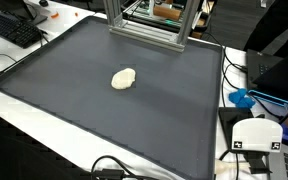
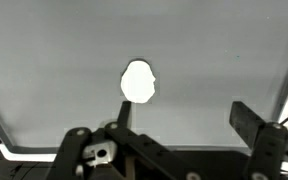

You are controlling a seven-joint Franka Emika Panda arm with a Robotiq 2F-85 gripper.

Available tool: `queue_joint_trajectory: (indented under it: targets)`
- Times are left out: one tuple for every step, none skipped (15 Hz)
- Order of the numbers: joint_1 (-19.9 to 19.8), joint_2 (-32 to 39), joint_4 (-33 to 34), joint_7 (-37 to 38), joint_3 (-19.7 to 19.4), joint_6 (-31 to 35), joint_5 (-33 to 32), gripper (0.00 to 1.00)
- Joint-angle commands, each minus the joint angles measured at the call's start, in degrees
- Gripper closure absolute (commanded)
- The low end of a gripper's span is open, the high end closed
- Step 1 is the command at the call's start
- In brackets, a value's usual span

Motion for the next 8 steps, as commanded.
queue_joint_trajectory:
  targets:
    - [0.0,3.7,2.3,3.6,0.0,0.1,-2.7,0.00]
    - [0.2,4.2,2.7,3.7,-0.2,0.1,-3.0,0.00]
    - [0.7,2.8,1.7,1.9,-0.7,-0.2,-1.3,0.00]
    - [0.8,3.3,2.1,2.0,-0.8,-0.2,-1.4,0.00]
    - [0.8,3.4,2.1,1.9,-0.9,-0.2,-1.4,0.00]
    - [0.8,3.3,2.1,1.9,-0.9,-0.2,-1.4,0.00]
    - [0.8,3.3,2.1,1.9,-0.9,-0.2,-1.4,0.00]
    - [0.8,3.3,2.1,1.9,-0.9,-0.2,-1.4,0.00]
